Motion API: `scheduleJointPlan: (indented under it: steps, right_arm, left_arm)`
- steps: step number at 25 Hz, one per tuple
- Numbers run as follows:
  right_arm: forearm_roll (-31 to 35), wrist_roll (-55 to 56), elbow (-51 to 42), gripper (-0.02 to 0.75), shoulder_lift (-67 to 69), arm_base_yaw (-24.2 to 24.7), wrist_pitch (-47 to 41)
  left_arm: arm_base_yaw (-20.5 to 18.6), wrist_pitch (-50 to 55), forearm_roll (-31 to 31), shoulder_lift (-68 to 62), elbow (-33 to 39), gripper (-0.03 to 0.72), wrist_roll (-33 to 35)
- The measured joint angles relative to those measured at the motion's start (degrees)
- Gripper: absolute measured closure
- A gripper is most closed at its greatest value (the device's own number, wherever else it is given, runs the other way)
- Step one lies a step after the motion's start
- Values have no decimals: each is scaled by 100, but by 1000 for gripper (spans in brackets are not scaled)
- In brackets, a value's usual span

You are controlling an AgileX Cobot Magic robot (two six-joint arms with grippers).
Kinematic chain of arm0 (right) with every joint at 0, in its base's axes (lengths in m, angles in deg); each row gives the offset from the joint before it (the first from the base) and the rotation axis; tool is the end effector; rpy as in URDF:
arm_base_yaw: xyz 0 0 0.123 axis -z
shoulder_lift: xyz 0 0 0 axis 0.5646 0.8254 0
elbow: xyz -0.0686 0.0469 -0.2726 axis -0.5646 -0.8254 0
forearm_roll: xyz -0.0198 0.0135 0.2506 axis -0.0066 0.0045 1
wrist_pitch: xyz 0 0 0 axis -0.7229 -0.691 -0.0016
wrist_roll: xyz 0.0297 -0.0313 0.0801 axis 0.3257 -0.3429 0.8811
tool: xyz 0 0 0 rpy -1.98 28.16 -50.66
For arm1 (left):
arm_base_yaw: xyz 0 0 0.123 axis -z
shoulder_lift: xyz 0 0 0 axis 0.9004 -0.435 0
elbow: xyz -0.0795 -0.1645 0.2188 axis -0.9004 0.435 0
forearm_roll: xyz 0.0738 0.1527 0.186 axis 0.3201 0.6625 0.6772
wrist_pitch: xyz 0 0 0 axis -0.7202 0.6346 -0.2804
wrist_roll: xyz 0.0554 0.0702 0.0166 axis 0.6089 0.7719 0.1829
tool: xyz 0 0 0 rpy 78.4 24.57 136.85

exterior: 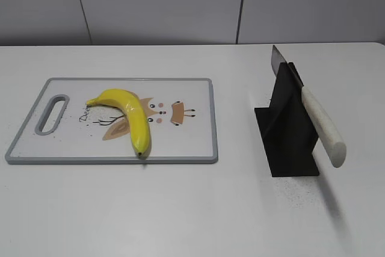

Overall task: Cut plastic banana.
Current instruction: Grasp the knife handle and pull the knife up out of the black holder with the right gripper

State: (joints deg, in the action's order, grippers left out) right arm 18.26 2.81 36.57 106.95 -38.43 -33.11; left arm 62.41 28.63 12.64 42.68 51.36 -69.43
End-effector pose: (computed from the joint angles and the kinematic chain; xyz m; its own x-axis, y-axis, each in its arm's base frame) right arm 0.0584 0.0129 0.3285 -0.6661 -0.0138 -0.7457 -0.1207 0.9886 0.0896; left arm -0.0073 -0.0139 0.2757 -0.4552 0.1162 -0.8828 0.1629 0.9856 0.0457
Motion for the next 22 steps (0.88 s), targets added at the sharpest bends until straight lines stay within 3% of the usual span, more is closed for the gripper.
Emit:
scheduleJointPlan:
  steps: [13,18,22]
  right_arm:
    - [-223,321,110,180,1623,-1811,-43]
    - [-440,694,552,189,2415,-2541,-33]
    - [-530,976,1025,190,3139,-2830,-129]
  left_arm:
    - [0,0,0,0,0,106,0]
    - [0,0,5,0,0,106,0]
    - [0,0,5,0,0,106,0]
